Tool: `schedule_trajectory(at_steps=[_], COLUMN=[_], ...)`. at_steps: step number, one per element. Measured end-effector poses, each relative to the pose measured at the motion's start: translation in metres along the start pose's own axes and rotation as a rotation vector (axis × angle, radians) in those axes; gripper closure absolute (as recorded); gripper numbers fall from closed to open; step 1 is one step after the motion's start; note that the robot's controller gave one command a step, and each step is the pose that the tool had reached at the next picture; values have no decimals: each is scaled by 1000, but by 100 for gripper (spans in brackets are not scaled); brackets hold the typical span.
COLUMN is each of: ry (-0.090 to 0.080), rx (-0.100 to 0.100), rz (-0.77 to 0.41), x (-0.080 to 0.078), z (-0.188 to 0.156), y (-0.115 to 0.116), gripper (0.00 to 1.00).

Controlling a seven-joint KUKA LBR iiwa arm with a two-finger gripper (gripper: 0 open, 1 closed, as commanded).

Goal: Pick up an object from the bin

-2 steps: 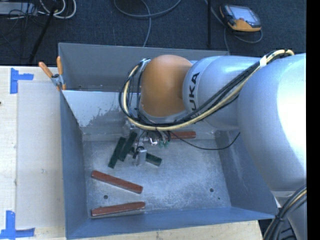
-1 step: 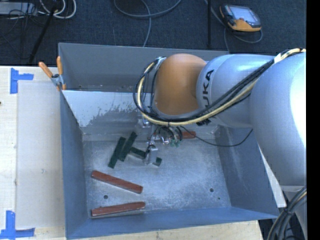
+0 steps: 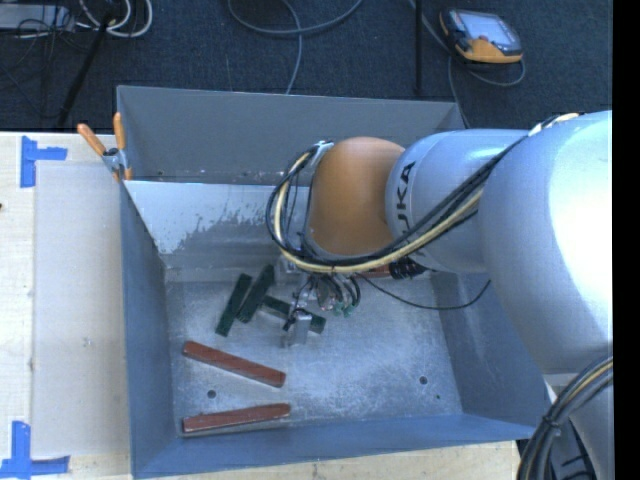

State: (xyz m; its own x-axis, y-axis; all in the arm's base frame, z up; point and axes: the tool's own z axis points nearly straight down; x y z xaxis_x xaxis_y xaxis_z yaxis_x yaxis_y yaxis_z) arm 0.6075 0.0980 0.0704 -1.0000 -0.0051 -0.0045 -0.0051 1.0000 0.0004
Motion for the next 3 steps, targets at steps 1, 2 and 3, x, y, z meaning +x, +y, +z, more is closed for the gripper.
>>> schedule_trajectory(at_steps=[1,2,3], ry=[2,1,0], rx=[0,0,0], rz=[2,3,6], x=[-1,-1,-3], z=[-1,-1,-47], y=[0,0,-1], gripper=[0,100,100])
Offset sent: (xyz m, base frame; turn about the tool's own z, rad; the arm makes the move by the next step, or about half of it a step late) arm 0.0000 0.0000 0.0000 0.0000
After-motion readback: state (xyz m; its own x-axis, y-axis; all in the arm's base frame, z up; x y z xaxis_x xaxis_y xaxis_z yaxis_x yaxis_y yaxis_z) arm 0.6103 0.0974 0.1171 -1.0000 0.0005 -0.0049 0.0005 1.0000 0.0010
